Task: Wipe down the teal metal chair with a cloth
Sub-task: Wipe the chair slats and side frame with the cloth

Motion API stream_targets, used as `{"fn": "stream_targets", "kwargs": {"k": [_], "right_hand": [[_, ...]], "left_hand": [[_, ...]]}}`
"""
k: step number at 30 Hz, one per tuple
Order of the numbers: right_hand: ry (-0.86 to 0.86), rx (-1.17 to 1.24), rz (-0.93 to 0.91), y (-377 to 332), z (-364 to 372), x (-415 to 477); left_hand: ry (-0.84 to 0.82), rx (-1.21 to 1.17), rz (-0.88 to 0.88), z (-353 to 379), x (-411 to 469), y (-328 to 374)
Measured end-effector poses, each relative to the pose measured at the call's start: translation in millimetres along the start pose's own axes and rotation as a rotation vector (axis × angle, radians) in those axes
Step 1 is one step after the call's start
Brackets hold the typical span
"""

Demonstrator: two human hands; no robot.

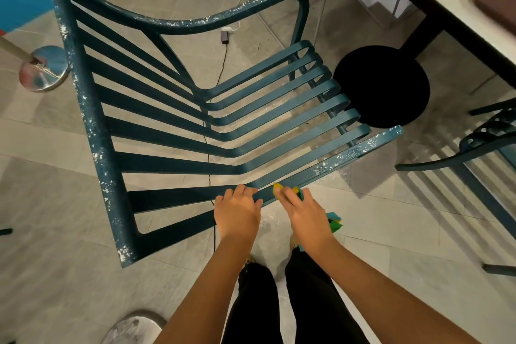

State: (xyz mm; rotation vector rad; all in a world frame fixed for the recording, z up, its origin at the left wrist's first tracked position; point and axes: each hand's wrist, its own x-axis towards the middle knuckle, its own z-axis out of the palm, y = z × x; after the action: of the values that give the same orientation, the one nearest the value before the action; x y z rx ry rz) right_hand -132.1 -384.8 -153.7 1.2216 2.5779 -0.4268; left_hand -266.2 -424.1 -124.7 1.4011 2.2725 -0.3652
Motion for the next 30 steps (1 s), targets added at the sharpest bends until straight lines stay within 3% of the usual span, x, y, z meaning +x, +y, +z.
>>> {"fn": "stream_targets", "kwargs": {"k": [7, 11, 17, 30], "right_hand": [[-0.083, 0.037, 0.047, 30.5, -4.1, 7.3], [0.008, 0.057, 0.13, 17.1, -1.6, 6.8], [-0.035, 0.158, 0.04, -9.7, -1.8, 9.7], [0.008, 0.079, 0.245, 66.8, -13.4, 20.1]], "left_hand": [[-0.021, 0.028, 0.0, -0.9, -0.4, 0.2], [-0.048, 0.048, -0.009, -2.3, 1.9, -0.2], [0.012, 0.003, 0.004, -0.4, -2.2, 0.3], [-0.012, -0.09, -0.003, -3.0, 4.3, 4.2]]}}
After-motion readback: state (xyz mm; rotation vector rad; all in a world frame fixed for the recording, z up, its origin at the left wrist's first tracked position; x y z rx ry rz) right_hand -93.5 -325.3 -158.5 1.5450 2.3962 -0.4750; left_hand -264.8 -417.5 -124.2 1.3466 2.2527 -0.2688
